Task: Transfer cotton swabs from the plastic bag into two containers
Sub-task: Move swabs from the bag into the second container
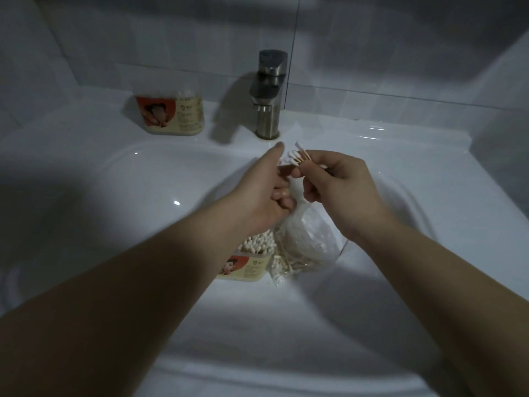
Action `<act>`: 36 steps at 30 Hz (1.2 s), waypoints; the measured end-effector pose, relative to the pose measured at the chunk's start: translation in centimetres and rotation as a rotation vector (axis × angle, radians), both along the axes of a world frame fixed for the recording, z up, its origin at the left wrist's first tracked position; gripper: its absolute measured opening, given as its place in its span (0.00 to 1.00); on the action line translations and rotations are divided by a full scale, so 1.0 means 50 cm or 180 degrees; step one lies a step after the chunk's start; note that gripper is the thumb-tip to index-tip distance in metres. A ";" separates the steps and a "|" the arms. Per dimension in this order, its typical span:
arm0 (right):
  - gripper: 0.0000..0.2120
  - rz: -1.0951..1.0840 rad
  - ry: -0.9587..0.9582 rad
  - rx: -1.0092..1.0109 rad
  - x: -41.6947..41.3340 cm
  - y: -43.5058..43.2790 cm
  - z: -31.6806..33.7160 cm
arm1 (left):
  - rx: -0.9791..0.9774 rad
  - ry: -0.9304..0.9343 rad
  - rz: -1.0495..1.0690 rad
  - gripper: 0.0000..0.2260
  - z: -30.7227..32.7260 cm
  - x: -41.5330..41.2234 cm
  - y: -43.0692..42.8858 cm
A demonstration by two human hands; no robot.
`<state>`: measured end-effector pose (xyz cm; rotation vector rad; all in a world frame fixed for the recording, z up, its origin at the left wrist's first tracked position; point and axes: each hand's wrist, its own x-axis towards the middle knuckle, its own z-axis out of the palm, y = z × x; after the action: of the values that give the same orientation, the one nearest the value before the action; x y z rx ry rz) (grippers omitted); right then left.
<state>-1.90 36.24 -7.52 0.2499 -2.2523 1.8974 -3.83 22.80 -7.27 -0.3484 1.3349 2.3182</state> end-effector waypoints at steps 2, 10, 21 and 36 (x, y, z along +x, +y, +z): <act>0.11 0.0117 -0.0067 -0.0172 -0.002 0.001 -0.002 | 0.0007 0.0149 -0.0161 0.18 0.001 0.003 0.006; 0.11 0.0473 -0.0139 -0.0304 -0.006 -0.001 -0.015 | 0.0131 0.0057 0.0474 0.12 0.004 -0.009 -0.006; 0.15 0.0287 -0.0182 -0.0211 -0.015 0.008 -0.020 | -0.0991 0.0848 -0.0109 0.17 -0.016 -0.004 0.007; 0.15 0.0010 0.0542 0.1909 -0.005 0.007 -0.011 | -0.1062 0.0615 0.0490 0.17 -0.028 -0.010 0.012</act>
<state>-2.13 36.57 -8.08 0.4723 -2.6292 1.0995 -4.31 23.42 -8.66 -0.3466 1.8578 2.2951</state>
